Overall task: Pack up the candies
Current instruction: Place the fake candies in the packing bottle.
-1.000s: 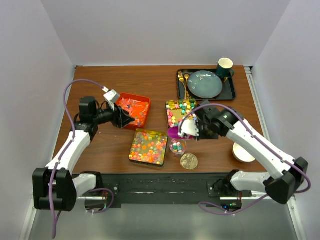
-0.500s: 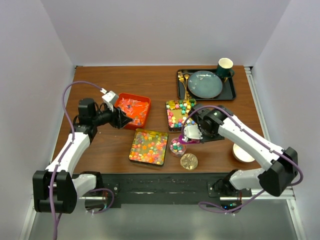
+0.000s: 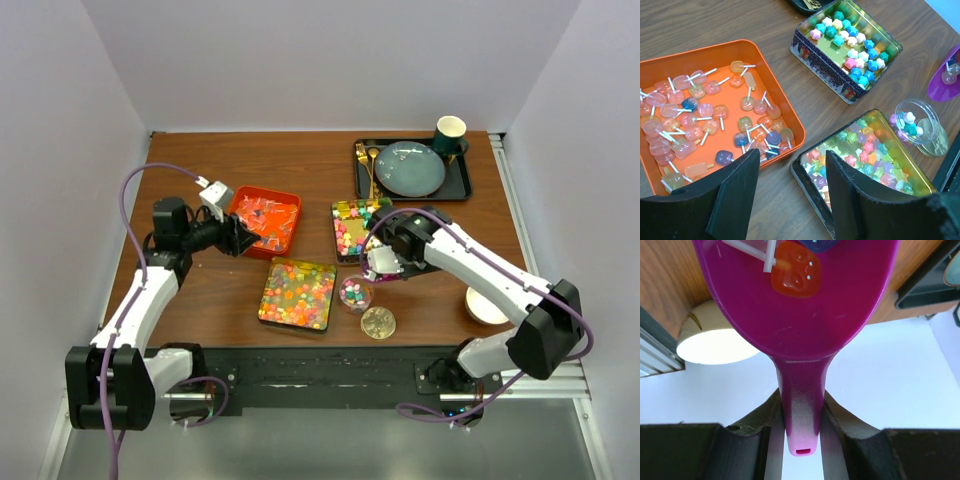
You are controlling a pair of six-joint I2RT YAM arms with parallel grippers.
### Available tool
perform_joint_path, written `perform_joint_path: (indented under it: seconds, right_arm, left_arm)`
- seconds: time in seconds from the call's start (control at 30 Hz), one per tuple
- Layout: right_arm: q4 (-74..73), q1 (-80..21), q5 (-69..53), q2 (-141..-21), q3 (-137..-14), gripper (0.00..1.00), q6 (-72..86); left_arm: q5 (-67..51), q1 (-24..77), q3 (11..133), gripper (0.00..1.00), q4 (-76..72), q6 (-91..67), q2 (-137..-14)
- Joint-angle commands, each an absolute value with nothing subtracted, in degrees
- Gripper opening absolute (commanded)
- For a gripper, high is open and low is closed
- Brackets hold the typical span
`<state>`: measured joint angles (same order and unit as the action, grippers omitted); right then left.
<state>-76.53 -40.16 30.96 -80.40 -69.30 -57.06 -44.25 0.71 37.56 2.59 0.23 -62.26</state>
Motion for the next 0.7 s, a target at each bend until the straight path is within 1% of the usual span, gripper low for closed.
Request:
perform_joint_path:
  seconds: [0.0, 0.23, 0.67]
  right_arm:
    - [-81.04, -42.18, 36.56, -80.07, -68.21, 0.00, -59.50]
    - [-81.12, -46.23, 41.04, -83.05, -67.15, 0.00, -56.96]
    - [-83.50, -49.13, 46.93, -86.48, -70.23, 0.00, -54.84]
  left_arm:
    - [-43.86, 0.09, 37.09, 0.60, 1.84, 1.84, -60.56]
    - [-43.68, 0.00, 36.30, 0.60, 0.88, 1.41, -59.77]
    - [-44.03, -1.84, 34.45, 0.60, -1.14, 0.53, -57.31]
